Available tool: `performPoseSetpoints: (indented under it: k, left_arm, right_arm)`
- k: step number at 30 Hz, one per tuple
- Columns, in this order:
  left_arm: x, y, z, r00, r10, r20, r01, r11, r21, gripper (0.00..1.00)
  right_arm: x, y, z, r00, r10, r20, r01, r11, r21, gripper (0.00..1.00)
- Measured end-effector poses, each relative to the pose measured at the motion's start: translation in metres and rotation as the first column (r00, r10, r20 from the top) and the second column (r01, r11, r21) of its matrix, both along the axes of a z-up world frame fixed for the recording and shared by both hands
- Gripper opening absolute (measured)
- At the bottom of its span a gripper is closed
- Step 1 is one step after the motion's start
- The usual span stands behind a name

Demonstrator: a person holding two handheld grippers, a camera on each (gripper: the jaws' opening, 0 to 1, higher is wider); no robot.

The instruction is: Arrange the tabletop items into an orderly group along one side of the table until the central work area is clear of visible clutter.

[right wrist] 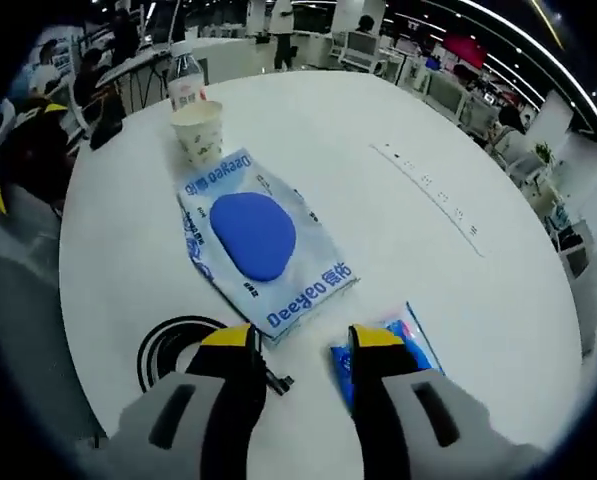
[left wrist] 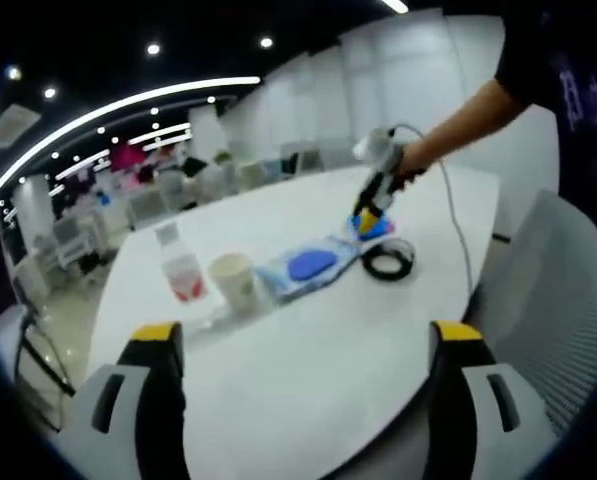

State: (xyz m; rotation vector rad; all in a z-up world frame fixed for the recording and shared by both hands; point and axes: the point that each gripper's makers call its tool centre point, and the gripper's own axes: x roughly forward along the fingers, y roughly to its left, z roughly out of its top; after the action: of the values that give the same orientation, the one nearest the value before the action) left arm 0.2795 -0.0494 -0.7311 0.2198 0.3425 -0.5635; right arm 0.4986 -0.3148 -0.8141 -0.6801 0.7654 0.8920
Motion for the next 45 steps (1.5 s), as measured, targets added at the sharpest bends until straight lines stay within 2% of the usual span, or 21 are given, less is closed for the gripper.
performPoseSetpoints:
  k: [2, 3, 7, 11, 16, 19, 20, 24, 30, 34, 36, 41, 44, 45]
  left_arm:
    - [0.000, 0.000, 0.000, 1.000, 0.002, -0.002, -0.002, 1.000, 0.000, 0.99]
    - [0.000, 0.000, 0.000, 1.000, 0.002, -0.003, -0.002, 1.000, 0.000, 0.99]
    - [0.000, -0.001, 0.000, 1.000, 0.003, -0.002, -0.003, 1.000, -0.001, 0.99]
    - [0.000, -0.002, -0.001, 1.000, -0.003, -0.008, 0.003, 1.000, 0.005, 0.99]
    - [0.000, -0.003, -0.002, 1.000, -0.003, -0.014, 0.003, 1.000, 0.005, 0.99]
    - [0.000, -0.003, -0.003, 1.000, -0.001, -0.017, 0.001, 1.000, 0.012, 0.99]
    - [0.001, -0.002, -0.003, 1.000, 0.002, -0.016, -0.002, 1.000, 0.011, 0.99]
    - [0.002, 0.000, -0.004, 1.000, 0.012, -0.017, -0.012, 1.000, 0.009, 0.99]
    - [0.000, -0.004, -0.009, 0.999, -0.013, -0.040, 0.014, 1.000, 0.017, 0.99]
    - [-0.001, -0.005, -0.011, 0.999, -0.019, -0.050, 0.020, 0.999, 0.029, 0.99]
    - [0.000, -0.003, -0.010, 0.999, -0.005, -0.049, 0.007, 1.000, 0.023, 0.99]
    - [0.000, -0.002, -0.012, 0.998, -0.003, -0.055, 0.005, 1.000, 0.030, 0.98]
    - [0.001, -0.001, -0.011, 0.999, 0.003, -0.052, -0.002, 1.000, 0.023, 0.98]
    - [0.001, -0.001, -0.011, 0.999, 0.003, -0.052, -0.002, 1.000, 0.024, 0.98]
  right_arm:
    - [0.001, -0.006, 0.002, 1.000, 0.022, 0.002, -0.022, 1.000, -0.016, 0.51]
    - [0.003, -0.008, 0.003, 0.999, 0.053, 0.009, -0.052, 0.998, -0.029, 0.52]
    - [0.009, -0.017, 0.006, 0.996, 0.090, 0.021, -0.089, 0.994, -0.057, 0.49]
    - [0.020, -0.031, 0.007, 0.989, 0.142, 0.034, -0.137, 0.984, -0.114, 0.50]
    - [0.033, -0.045, 0.001, 0.971, 0.233, 0.058, -0.215, 0.951, -0.221, 0.46]
    - [0.038, -0.053, -0.009, 0.958, 0.283, 0.036, -0.262, 0.923, -0.280, 0.39]
    - [0.039, -0.054, -0.011, 0.959, 0.280, 0.031, -0.261, 0.923, -0.282, 0.38]
    - [0.046, -0.063, -0.024, 0.948, 0.318, 0.004, -0.297, 0.891, -0.344, 0.37]
    - [0.051, -0.073, -0.038, 0.943, 0.332, -0.028, -0.318, 0.872, -0.372, 0.36]
    - [0.046, -0.081, -0.050, 0.933, 0.353, -0.064, -0.348, 0.847, -0.401, 0.34]
    - [0.044, -0.086, -0.055, 0.927, 0.363, -0.092, -0.367, 0.833, -0.415, 0.30]
    - [0.041, -0.088, -0.060, 0.919, 0.376, -0.116, -0.388, 0.818, -0.424, 0.20]
    - [0.041, -0.087, -0.059, 0.905, 0.409, -0.115, -0.417, 0.798, -0.435, 0.09]
    - [0.041, -0.086, -0.059, 0.905, 0.411, -0.112, -0.417, 0.798, -0.435, 0.02]
